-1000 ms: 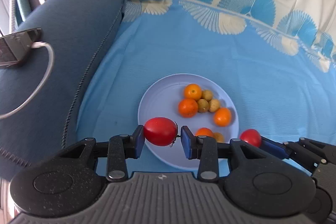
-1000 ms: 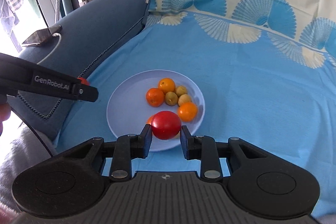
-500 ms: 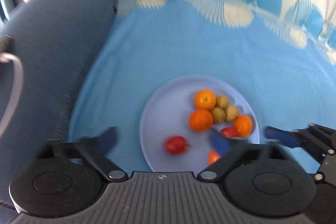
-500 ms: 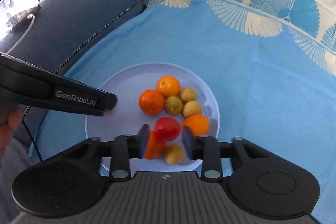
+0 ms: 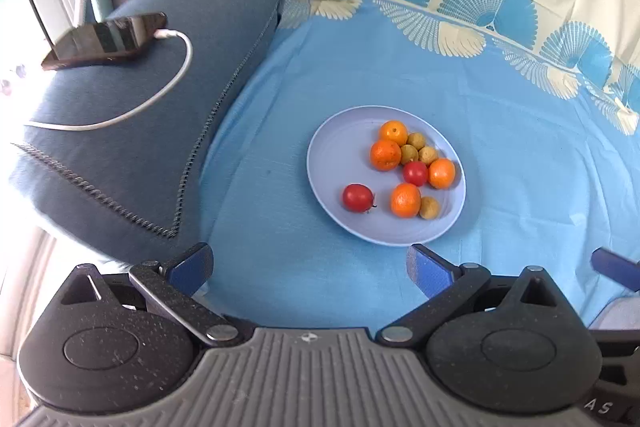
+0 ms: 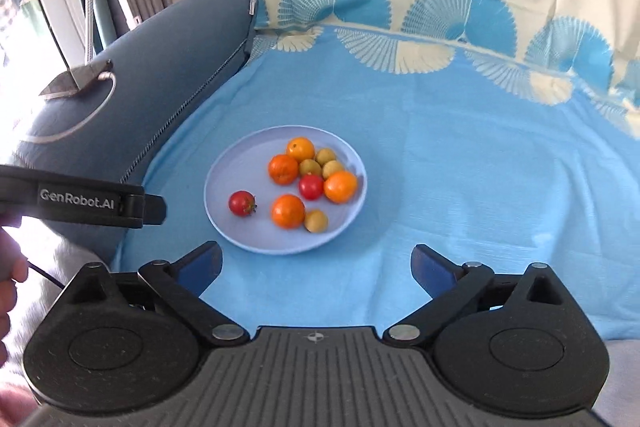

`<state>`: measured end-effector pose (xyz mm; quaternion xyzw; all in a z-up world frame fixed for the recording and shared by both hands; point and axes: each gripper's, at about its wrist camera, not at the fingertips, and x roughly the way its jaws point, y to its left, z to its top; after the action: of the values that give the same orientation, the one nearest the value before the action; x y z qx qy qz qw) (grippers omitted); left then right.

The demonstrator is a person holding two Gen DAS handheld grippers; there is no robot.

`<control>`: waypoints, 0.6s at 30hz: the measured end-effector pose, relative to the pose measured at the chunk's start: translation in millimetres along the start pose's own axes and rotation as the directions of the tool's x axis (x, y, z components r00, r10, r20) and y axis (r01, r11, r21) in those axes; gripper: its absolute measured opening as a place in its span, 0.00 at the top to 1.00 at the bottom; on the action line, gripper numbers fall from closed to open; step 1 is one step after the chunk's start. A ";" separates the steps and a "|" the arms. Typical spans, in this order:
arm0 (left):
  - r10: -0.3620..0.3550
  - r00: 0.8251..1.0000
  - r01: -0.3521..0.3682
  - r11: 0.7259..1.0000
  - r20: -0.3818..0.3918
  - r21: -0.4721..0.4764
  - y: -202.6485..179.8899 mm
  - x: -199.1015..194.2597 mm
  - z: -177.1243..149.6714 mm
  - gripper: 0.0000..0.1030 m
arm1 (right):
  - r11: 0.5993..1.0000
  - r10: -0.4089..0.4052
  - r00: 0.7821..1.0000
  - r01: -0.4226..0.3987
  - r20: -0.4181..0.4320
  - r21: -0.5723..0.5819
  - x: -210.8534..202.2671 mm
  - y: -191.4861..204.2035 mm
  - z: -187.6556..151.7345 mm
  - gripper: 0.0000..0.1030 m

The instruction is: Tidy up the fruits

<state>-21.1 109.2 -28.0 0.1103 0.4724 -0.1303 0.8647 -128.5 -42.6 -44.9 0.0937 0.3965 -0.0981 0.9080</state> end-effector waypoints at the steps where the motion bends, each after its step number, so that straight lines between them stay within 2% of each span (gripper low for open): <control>1: 0.010 1.000 -0.010 1.000 0.012 0.008 -1.3 -5.0 -4.4 0.00 | 1.000 -0.004 1.000 0.004 0.014 0.000 -5.8 -0.4 -2.7 0.02; 10: 0.020 0.995 -0.022 1.000 0.093 0.023 -7.1 -42.1 -28.9 0.00 | 0.998 -0.033 0.992 0.038 0.121 -0.041 -49.8 1.4 -19.4 0.01; 18: 0.013 0.995 -0.018 0.999 0.096 0.047 -12.8 -44.5 -32.0 0.00 | 0.997 -0.054 0.987 0.061 0.150 -0.043 -59.5 1.2 -23.3 0.01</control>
<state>-73.6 112.6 -8.2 0.1280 0.4262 -0.1400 0.8845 -184.2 -29.5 -16.5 0.0532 0.3325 -0.1217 0.9337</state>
